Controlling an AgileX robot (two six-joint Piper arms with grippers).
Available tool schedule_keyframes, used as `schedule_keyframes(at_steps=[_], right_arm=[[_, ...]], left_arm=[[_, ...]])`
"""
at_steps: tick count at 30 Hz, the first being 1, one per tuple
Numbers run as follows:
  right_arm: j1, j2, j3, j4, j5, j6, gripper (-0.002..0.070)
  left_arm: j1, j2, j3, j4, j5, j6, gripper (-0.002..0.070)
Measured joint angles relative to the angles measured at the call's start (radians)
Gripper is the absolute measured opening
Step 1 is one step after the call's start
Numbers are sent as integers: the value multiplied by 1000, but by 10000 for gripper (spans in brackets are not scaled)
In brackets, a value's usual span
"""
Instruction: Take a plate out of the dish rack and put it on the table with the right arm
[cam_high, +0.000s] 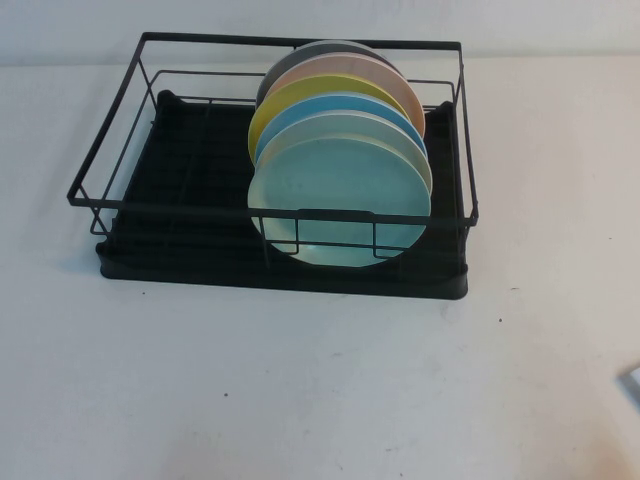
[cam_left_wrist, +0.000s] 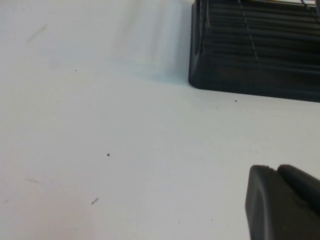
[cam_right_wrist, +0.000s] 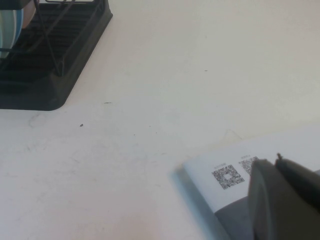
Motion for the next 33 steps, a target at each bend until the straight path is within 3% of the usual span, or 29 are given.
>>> schedule_keyframes(at_steps=[4, 11, 14, 23, 33], right_arm=[[0, 0, 0, 74, -3, 0, -18], [0, 0, 0, 629, -129, 0, -18], [0, 0, 0, 766, -178, -2, -18], [0, 51, -77, 819, -72, -128, -18], [0, 660, -491, 825, 227, -545, -18]], left_arm=[[0, 0, 0, 0, 0, 0, -4], [0, 0, 0, 0, 0, 0, -4], [0, 0, 0, 0, 0, 0, -4], [0, 0, 0, 0, 0, 0, -4], [0, 0, 0, 0, 0, 0, -4]])
